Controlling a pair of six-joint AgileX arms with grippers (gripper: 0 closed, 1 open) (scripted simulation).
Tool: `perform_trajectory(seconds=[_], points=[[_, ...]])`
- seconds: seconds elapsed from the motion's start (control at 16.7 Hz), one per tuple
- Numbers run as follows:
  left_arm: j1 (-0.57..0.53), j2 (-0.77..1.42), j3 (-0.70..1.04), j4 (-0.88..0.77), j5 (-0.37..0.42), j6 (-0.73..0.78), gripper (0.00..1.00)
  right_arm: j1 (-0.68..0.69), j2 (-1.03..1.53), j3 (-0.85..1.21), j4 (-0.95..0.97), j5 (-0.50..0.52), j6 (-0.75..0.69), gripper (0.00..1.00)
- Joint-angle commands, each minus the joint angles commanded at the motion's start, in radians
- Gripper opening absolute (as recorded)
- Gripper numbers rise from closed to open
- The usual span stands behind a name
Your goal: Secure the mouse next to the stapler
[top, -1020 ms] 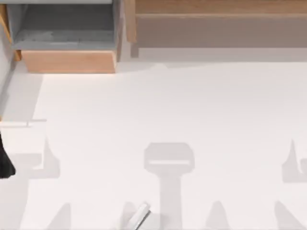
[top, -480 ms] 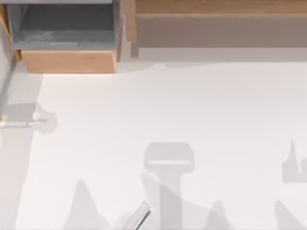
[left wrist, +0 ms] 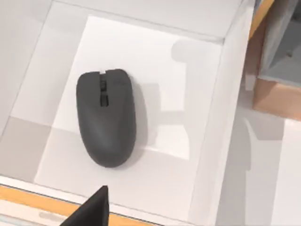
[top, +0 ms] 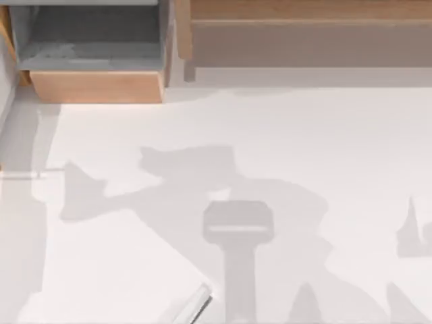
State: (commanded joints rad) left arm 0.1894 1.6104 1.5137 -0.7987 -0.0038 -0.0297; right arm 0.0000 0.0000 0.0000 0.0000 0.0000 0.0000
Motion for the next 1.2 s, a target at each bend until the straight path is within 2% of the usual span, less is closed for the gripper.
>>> perform_trajectory(seconds=[0.66, 0.9, 1.2], points=[[0.129, 0.858, 0.811, -0.432, -0.002, -0.02, 1.0, 0.0, 0.0, 0.0, 0.0, 0.0, 0.0, 1.0], [0.126, 0.988, 0.936, -0.515, 0.002, -0.023, 1.0, 0.0, 0.0, 0.0, 0.0, 0.0, 0.0, 1.0], [0.124, 0.994, 0.942, -0.52, 0.002, -0.023, 1.0, 0.0, 0.0, 0.0, 0.0, 0.0, 0.0, 1.0]])
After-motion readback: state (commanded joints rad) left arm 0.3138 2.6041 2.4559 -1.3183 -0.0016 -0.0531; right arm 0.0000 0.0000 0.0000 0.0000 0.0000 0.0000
